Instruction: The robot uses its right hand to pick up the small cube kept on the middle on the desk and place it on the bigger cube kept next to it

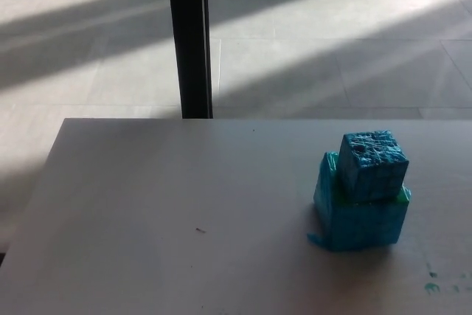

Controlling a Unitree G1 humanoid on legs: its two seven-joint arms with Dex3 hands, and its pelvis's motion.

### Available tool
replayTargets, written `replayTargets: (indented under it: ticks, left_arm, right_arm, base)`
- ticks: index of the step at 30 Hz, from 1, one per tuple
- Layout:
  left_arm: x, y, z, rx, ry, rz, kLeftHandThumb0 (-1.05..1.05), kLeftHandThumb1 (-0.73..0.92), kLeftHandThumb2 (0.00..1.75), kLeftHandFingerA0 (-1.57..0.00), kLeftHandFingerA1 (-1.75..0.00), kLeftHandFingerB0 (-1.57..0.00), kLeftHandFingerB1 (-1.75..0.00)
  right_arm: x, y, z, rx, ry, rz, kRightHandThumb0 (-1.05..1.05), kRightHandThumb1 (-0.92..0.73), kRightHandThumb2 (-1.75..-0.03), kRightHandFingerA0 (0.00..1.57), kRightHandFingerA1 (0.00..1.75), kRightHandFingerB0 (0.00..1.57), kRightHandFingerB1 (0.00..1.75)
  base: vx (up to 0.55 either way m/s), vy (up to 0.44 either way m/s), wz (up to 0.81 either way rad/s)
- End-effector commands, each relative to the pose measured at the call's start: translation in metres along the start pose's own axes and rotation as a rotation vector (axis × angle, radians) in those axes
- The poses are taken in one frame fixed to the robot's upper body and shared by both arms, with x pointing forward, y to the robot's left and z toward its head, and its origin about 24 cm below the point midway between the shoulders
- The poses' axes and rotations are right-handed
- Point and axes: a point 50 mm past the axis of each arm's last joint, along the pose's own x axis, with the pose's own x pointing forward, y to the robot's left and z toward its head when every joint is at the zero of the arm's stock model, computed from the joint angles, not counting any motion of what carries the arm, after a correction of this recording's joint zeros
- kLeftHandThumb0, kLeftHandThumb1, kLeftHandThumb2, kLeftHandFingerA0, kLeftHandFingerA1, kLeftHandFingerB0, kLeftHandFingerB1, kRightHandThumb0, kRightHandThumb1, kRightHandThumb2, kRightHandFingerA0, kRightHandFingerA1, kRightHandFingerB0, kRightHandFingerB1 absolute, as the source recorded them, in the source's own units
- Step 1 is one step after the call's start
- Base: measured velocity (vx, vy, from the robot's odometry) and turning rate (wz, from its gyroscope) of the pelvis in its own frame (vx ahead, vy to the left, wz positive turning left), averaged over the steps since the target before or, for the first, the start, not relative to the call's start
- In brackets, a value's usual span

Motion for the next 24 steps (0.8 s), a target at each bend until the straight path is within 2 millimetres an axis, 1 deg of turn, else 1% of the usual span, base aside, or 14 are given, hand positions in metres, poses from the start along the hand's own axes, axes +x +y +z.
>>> replayTargets:
  ticks: [1,2,3,4,5,7,8,9,12,13,14,22,23,24]
  left_arm:
    - [-0.003,0.006,-0.005,-0.009,0.009,0.019,-0.84,0.82,0.65,-0.37,-0.44,-0.30,-0.36]
    - [-0.003,0.006,-0.004,-0.008,0.009,0.019,-0.89,0.69,0.78,-0.35,-0.49,-0.26,-0.40]
    - [-0.003,0.006,-0.004,-0.002,0.009,0.016,-0.86,0.82,0.65,-0.37,-0.46,-0.30,-0.36]
    - [-0.003,0.005,-0.003,-0.004,0.007,0.012,-0.90,0.69,0.78,-0.33,-0.50,-0.25,-0.40]
    - [-0.002,0.005,-0.003,-0.007,0.006,0.008,-0.86,0.81,0.65,-0.37,-0.47,-0.29,-0.36]
    - [-0.002,0.005,-0.003,-0.005,0.008,0.010,-0.86,0.81,0.65,-0.37,-0.47,-0.29,-0.36]
    - [-0.003,0.005,-0.002,-0.006,0.006,0.006,-0.90,0.68,0.78,-0.33,-0.50,-0.25,-0.40]
    - [-0.003,0.005,-0.003,-0.012,0.007,0.003,-0.89,0.70,0.78,-0.32,-0.50,-0.24,-0.40]
    - [-0.003,0.007,-0.005,-0.008,0.016,0.018,-0.85,0.83,0.63,-0.38,-0.45,-0.29,-0.34]
    - [-0.003,0.006,-0.006,-0.014,0.011,0.024,-0.84,0.81,0.65,-0.38,-0.47,-0.30,-0.36]
    - [-0.003,0.006,-0.006,-0.032,0.007,0.024,-0.83,0.81,0.65,-0.38,-0.48,-0.30,-0.36]
    - [-0.003,0.007,-0.005,-0.040,0.017,0.026,-0.83,0.81,0.64,-0.40,-0.48,-0.30,-0.36]
    - [-0.002,0.007,-0.006,-0.040,0.014,0.029,-0.83,0.80,0.64,-0.41,-0.48,-0.29,-0.36]
    - [-0.002,0.007,-0.006,-0.040,0.014,0.029,-0.83,0.80,0.64,-0.41,-0.48,-0.29,-0.36]
  right_arm:
    - [-0.039,0.042,-0.098,0.508,0.321,-0.348,-0.63,-0.66,-0.56,0.08,1.04,0.29,0.79]
    - [-0.039,0.048,-0.101,0.561,0.334,-0.353,-0.62,-0.66,-0.57,0.14,1.03,0.29,0.77]
    - [-0.039,0.052,-0.103,0.608,0.360,-0.360,-0.62,-0.66,-0.58,0.18,1.00,0.30,0.74]
    - [-0.038,0.056,-0.105,0.641,0.374,-0.357,-0.61,-0.70,-0.58,0.14,1.04,0.25,0.77]
    - [-0.038,0.062,-0.108,0.679,0.396,-0.335,-0.67,-0.52,-0.99,0.20,0.77,0.29,0.74]
    - [-0.037,0.068,-0.111,0.704,0.422,-0.315,-0.67,-0.52,-0.99,0.20,0.77,0.29,0.74]
    - [-0.040,0.074,-0.115,0.749,0.442,-0.315,-0.60,-0.49,-0.97,0.16,0.72,0.28,0.72]
    - [-0.043,0.080,-0.118,0.801,0.456,-0.314,-0.57,-0.74,-0.55,0.05,1.02,0.17,0.83]
    - [-0.045,0.090,-0.123,0.903,0.475,-0.308,-0.56,-0.72,-0.59,0.00,1.13,0.15,0.91]
    - [-0.049,0.097,-0.128,0.904,0.522,-0.301,-0.66,-0.53,-0.98,0.25,0.79,0.28,0.73]
    - [-0.051,0.099,-0.129,0.884,0.527,-0.288,-0.62,-0.73,-0.61,0.05,1.20,0.16,0.92]
    - [-0.052,0.110,-0.129,0.934,0.540,-0.257,-0.61,-0.71,-0.62,0.05,1.09,0.21,0.84]
    - [-0.050,0.111,-0.128,0.938,0.545,-0.255,-0.60,-0.50,-0.97,0.24,0.75,0.31,0.72]
    - [-0.050,0.111,-0.127,0.939,0.546,-0.255,-0.60,-0.50,-0.97,0.24,0.75,0.31,0.72]
  base:
    - [0.00,0.000,0.00]
    - [0.00,0.000,0.00]
    - [0.00,0.000,0.00]
    - [0.00,0.000,0.00]
    - [0.00,0.000,0.00]
    - [0.00,0.000,0.00]
    - [0.00,0.000,0.00]
    - [0.00,0.000,0.00]
    - [0.00,0.000,0.00]
    - [0.00,0.000,0.00]
    - [0.00,0.000,0.00]
    - [0.00,0.000,0.00]
    - [0.00,0.000,0.00]
    - [0.00,0.000,0.00]
